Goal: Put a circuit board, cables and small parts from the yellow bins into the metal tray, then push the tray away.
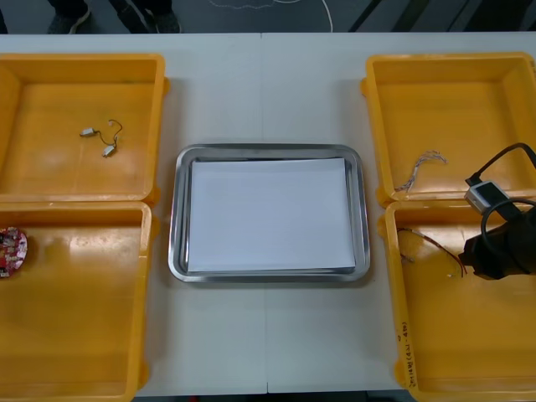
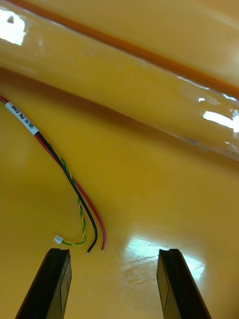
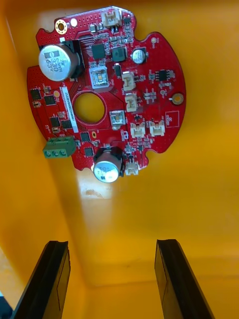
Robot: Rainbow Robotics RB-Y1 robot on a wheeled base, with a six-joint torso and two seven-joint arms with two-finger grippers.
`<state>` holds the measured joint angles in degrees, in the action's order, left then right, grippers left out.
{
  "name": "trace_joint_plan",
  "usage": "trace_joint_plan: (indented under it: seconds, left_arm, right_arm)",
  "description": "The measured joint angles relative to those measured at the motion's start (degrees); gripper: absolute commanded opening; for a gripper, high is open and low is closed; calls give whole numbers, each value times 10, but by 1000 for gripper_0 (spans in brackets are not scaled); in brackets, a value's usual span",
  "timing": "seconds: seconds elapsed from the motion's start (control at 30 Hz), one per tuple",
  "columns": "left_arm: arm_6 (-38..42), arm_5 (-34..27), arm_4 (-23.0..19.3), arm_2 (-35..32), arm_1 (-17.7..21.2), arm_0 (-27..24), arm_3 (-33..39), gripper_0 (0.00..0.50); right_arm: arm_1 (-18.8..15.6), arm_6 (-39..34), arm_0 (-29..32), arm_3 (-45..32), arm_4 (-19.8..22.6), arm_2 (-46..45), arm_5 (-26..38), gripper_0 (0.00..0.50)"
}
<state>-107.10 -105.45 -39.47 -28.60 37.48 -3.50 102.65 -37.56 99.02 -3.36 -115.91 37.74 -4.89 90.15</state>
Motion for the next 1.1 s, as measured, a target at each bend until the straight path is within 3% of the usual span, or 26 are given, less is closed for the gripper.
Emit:
trace_joint_plan:
  seconds: [0.13,0.37,0.87,1.1]
  left_arm:
    - [-42,3,0,0,0,-7,-8,500]
    - [-185,14,0,1,0,-7,-8,500]
    - [-192,50,0,35,0,-12,-11,500]
    - [-205,74,-9,40,0,-26,-65,500]
  right_arm:
    - [0,0,0,1,0,6,-9,500]
    - [0,1,0,24,1,22,-34,500]
    - [0,2,1,34,19,31,-51,500]
    - [-5,3,6,34,32,34,-64,500]
